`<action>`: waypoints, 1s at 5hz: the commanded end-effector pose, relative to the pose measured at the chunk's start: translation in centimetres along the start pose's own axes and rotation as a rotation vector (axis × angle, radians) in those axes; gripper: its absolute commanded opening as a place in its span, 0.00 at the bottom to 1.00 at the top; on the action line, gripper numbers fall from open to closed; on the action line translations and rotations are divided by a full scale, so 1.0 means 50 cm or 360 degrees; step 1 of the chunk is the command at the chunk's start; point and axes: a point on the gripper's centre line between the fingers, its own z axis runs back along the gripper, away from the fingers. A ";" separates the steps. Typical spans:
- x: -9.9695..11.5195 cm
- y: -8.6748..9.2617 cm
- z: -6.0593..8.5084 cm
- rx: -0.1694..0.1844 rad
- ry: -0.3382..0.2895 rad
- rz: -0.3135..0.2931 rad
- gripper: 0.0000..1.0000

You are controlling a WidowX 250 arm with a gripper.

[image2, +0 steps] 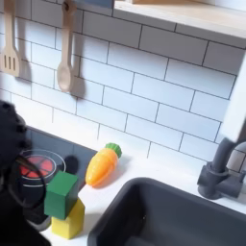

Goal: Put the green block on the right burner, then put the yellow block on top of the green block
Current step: 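Put the green block on the right burner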

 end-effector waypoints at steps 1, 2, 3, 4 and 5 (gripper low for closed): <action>0.084 0.003 0.003 -0.0005 -0.0089 0.0018 1.00; 0.111 -0.002 0.006 -0.0016 -0.0116 0.0009 1.00; 0.132 -0.006 -0.004 -0.0022 -0.0124 0.0012 1.00; 0.161 -0.008 -0.017 -0.0008 -0.0129 0.0018 1.00; 0.183 -0.008 -0.028 -0.0018 -0.0127 0.0042 1.00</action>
